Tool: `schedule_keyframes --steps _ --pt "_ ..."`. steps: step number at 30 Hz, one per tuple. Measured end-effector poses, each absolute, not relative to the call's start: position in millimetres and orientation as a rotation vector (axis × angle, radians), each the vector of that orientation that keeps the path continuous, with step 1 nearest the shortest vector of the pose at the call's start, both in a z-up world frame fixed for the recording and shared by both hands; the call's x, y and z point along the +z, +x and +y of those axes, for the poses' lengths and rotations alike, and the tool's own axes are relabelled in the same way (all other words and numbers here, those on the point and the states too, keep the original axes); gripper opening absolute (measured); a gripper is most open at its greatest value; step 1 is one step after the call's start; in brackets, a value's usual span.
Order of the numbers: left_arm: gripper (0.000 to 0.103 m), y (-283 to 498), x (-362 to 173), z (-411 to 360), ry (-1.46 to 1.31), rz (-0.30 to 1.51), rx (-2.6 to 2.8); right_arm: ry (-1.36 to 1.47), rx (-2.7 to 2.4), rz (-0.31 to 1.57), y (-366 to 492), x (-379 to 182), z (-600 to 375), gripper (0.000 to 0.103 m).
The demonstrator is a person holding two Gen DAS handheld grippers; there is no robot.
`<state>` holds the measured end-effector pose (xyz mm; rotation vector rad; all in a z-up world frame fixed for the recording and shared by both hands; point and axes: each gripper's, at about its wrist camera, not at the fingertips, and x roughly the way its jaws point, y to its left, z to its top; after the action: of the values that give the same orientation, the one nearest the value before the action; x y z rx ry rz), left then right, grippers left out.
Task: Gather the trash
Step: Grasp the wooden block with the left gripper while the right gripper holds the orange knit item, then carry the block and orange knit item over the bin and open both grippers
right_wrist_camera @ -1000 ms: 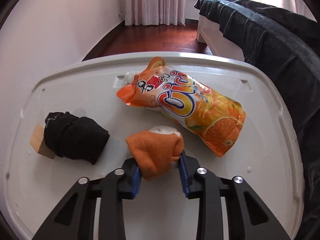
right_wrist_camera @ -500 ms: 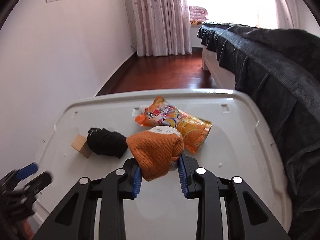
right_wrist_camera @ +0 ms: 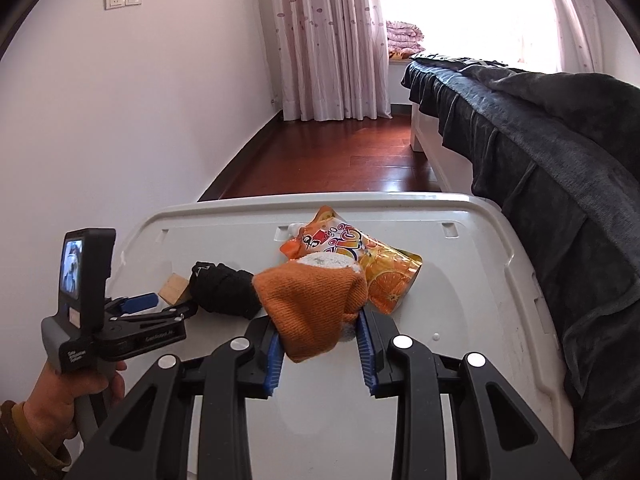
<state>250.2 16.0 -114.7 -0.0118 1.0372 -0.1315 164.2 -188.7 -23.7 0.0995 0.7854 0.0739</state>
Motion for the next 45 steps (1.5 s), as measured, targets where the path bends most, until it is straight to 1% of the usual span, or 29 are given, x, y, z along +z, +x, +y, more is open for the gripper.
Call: schedule_keyframes --steps 1,2,3,10,15,18,23,28,37,45 --pt "0.052 250 -114 16 0.006 1.022 -0.134 0.097 0.076 0.788 164 -24 -188 0.031" --pt "0.046 250 -113 15 0.017 1.013 -0.149 0.097 0.076 0.79 164 -25 -188 0.031" --pt "0.036 249 -112 14 0.023 1.01 -0.168 0.096 0.078 0.791 164 -25 -187 0.031" --pt "0.035 231 -105 24 -0.016 0.975 -0.158 0.088 0.078 0.785 162 -24 -184 0.032" --pt "0.035 204 -92 28 -0.019 0.944 -0.157 0.075 0.083 0.781 157 -19 -180 0.032" --pt "0.035 174 -79 30 -0.007 0.921 -0.157 0.064 0.087 0.777 147 -12 -176 0.032" --pt "0.035 127 -55 30 -0.003 0.885 -0.158 0.045 0.099 0.762 105 6 -172 0.032" --pt "0.035 63 -38 26 -0.006 0.861 -0.194 0.047 0.118 0.788 50 9 -167 0.032" --pt "0.035 -15 -47 13 -0.055 0.887 -0.248 0.08 0.146 0.907 -46 -28 -150 0.032" --pt "0.036 -60 -71 12 -0.023 0.936 -0.223 0.119 0.131 1.037 -86 -79 -141 0.032"
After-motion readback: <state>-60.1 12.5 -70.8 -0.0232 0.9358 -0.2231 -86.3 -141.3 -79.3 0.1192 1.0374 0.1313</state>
